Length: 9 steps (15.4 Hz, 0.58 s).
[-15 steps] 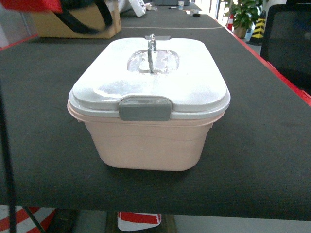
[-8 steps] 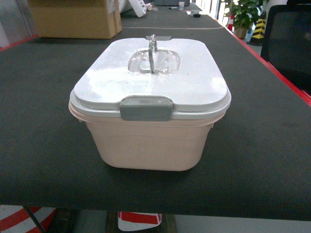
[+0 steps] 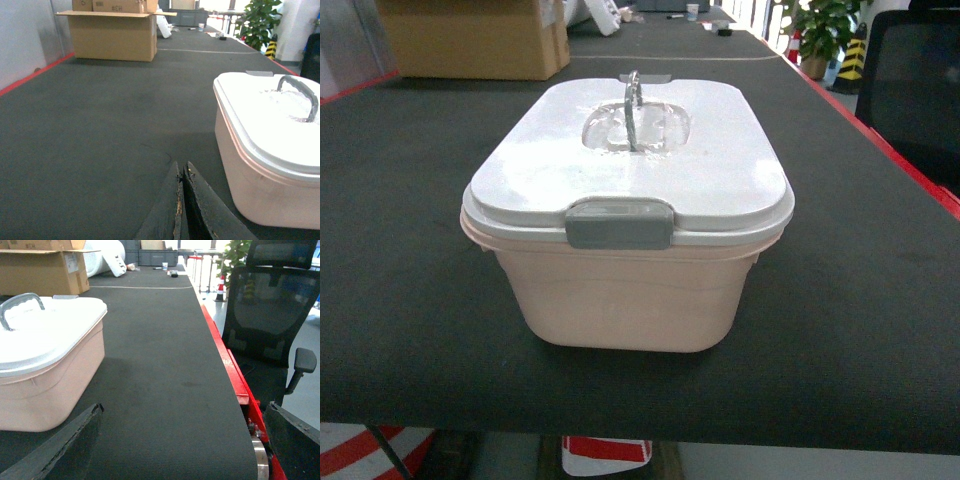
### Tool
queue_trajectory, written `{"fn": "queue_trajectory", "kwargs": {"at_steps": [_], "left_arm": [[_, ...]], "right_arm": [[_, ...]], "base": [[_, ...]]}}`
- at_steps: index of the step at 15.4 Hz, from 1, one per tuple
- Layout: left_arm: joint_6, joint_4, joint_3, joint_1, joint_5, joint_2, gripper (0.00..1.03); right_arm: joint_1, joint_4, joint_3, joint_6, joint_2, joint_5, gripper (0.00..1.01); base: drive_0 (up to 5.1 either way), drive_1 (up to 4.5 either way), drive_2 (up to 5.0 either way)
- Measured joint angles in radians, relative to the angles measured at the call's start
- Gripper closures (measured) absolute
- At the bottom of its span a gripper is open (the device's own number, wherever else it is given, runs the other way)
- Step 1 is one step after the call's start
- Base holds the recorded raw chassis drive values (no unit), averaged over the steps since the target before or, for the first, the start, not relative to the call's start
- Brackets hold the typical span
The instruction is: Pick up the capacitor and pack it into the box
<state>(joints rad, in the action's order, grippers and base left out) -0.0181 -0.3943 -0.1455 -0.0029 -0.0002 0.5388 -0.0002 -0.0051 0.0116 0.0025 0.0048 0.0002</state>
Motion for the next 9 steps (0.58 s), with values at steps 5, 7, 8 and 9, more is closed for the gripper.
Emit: {"fn": "queue_trajectory", "kwargs": {"at_steps": [5,7,8,9], "left_arm": [[0.002,0.068,0.079,0.0,0.0,-0.142,1.01],[0.002,0.106,0.098,0.0,0.0,-0.198,1.01],[0.002,0.119,0.101,0.0,0.0,-0.218,1.01],[0.002,0.136,0.108,0.0,0.0,-0.245,1.01]], "right_arm": [[0.0,0.0,0.0,0.0,0.0,0.0,0.03],[0.0,0.0,0.0,0.0,0.0,0.0,0.03],[0.0,0.0,0.0,0.0,0.0,0.0,0.03],[0.0,0.0,0.0,0.0,0.0,0.0,0.03]], "base": [[0.0,0.0,0.0],[0.0,0.0,0.0],[0.0,0.0,0.0],[0.0,0.0,0.0]]}}
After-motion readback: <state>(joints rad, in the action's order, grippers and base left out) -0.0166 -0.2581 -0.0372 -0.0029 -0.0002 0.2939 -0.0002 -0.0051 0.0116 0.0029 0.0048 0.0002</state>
